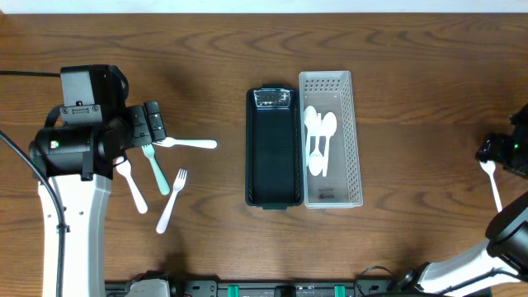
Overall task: Pack container
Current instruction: 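Place the third spoon in the white basket and withdraw right gripper, then grasp the last white spoon at the far right with the right gripper, then lower the last spoon into the white basket and release it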
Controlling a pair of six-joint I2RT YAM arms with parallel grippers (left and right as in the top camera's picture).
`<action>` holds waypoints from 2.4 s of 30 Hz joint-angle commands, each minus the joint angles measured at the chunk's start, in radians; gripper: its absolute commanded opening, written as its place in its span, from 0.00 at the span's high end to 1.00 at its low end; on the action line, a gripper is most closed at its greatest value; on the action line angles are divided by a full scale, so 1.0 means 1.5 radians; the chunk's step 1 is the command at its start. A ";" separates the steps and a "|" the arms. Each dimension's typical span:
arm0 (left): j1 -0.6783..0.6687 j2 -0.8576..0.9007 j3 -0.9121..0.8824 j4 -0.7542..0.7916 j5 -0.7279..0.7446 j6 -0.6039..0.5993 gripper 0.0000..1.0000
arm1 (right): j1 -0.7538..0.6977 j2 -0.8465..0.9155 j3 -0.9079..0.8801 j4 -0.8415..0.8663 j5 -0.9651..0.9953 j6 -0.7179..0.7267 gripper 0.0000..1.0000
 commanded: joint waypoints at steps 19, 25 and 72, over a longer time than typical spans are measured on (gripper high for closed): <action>0.003 0.003 0.009 -0.002 -0.005 0.001 0.02 | -0.063 0.075 -0.027 0.035 0.022 -0.053 0.18; 0.003 0.003 0.009 -0.002 -0.005 0.001 0.02 | -0.065 0.075 -0.065 0.060 0.023 -0.060 0.18; 0.003 0.003 0.009 -0.002 -0.005 0.001 0.02 | 0.231 -0.174 -0.014 0.068 -0.023 0.067 0.99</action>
